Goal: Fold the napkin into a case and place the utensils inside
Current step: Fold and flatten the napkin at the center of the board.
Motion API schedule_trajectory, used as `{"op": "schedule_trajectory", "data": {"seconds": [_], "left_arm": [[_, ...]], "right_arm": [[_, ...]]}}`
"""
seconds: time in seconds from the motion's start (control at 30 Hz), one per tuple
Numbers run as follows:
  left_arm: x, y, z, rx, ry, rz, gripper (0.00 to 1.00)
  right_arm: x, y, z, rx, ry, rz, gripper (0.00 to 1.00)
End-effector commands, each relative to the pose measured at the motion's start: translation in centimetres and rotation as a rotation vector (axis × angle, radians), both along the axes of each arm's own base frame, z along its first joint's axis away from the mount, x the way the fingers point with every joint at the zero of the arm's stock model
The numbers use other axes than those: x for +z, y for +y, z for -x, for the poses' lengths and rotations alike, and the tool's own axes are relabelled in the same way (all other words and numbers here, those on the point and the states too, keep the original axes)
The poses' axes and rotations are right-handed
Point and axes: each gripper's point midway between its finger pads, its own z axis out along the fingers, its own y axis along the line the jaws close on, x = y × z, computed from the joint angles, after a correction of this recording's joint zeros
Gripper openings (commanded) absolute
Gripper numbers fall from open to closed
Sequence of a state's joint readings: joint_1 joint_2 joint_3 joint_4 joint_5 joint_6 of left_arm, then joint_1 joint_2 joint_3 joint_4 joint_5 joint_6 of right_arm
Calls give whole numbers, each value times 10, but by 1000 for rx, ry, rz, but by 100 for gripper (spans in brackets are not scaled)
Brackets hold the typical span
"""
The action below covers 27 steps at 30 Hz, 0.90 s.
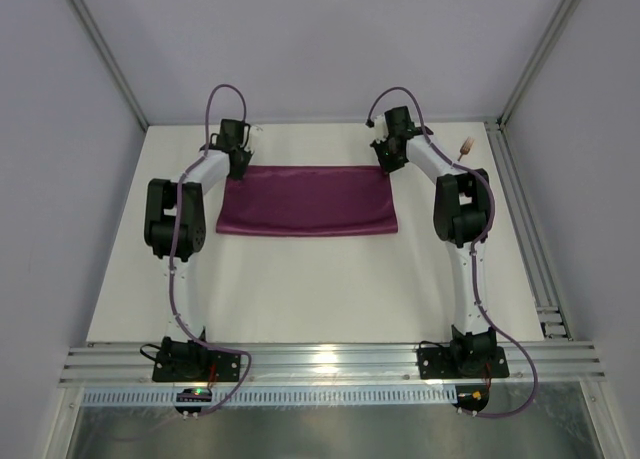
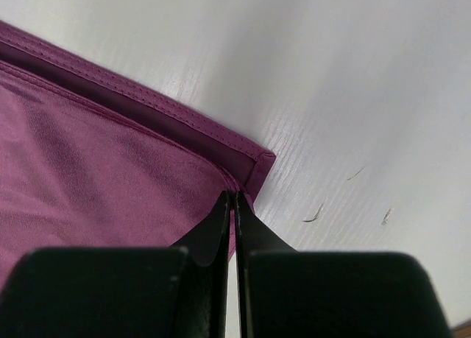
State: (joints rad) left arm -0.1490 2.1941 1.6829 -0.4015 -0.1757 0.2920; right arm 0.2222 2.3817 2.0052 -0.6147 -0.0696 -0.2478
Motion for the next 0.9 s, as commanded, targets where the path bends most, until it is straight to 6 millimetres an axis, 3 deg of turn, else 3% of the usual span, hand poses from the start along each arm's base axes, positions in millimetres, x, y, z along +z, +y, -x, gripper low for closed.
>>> {"op": "schedule_trajectory", "data": {"seconds": [0.0, 0.3, 0.63, 0.87], "left_arm": [[14, 4, -12, 25, -46, 4, 0], [30, 2, -20, 38, -94, 22, 0], [46, 10, -28, 70, -136, 9, 0], [38, 13, -29, 77, -121, 7, 0]], "right_arm": [[26, 1, -10, 3, -57, -9, 3], [62, 12, -25, -12, -153, -83, 3], [70, 15, -30, -16, -176, -102, 3], [71, 15, -36, -29, -193, -102, 3]]}}
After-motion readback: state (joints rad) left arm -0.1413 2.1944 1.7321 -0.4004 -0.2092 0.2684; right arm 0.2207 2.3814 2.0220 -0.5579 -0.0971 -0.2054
